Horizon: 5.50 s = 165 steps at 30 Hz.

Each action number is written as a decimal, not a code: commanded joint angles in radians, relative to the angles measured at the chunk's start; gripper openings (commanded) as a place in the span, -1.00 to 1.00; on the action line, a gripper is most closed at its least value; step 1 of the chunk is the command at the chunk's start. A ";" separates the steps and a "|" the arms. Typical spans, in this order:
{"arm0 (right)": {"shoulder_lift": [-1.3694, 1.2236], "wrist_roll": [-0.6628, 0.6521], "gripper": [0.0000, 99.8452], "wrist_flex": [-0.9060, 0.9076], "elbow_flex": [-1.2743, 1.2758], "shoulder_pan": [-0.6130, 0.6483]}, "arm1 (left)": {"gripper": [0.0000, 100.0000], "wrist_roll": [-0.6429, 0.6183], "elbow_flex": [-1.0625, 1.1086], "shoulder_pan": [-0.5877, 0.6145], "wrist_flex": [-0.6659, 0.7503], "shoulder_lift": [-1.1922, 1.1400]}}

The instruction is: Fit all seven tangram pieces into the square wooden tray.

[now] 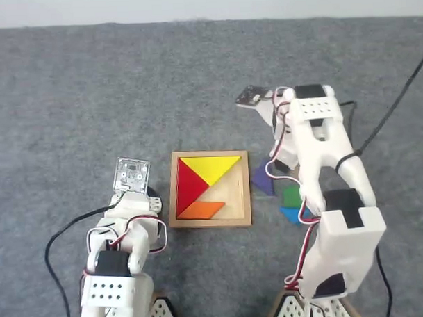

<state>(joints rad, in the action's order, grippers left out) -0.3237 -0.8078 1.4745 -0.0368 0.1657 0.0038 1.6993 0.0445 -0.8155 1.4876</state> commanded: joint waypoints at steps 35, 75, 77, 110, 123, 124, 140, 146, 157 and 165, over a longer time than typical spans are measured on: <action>0.274 0.235 -0.88 -0.446 0.425 0.599 | -0.97 -0.003 -0.010 0.003 0.000 0.014; 0.269 0.057 -0.60 -0.470 0.390 0.559 | -0.97 -0.003 -0.010 0.003 0.000 0.014; 0.269 0.057 -0.62 -0.470 0.390 0.559 | -0.97 -0.003 -0.010 0.003 0.000 0.014; 0.170 0.129 -0.63 -0.475 0.351 0.460 | -0.97 -0.003 -0.010 0.003 0.000 0.014; 0.610 0.229 -0.63 -0.390 0.598 0.257 | -0.97 -0.003 -0.010 0.003 0.000 0.014; 0.639 0.233 -0.63 -0.390 0.634 0.226 | -0.97 -0.003 -0.010 0.003 0.000 0.014; 0.693 0.422 -0.63 -0.398 0.842 0.022 | -0.97 -0.003 -0.010 0.003 0.000 0.014; 0.611 0.496 -0.63 -0.421 0.856 0.025 | -0.97 -0.003 -0.010 0.003 0.000 0.014; 0.483 0.532 -0.63 -0.503 0.852 -0.005 | -0.97 -0.003 -0.010 0.003 0.000 0.014; 0.460 0.554 -0.63 -0.498 0.852 -0.007 | -0.97 -0.003 -0.010 0.003 0.000 0.014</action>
<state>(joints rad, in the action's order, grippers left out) 0.1596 -0.2846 0.9881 0.8101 0.1795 0.0038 1.6993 0.0445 -0.8155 1.4876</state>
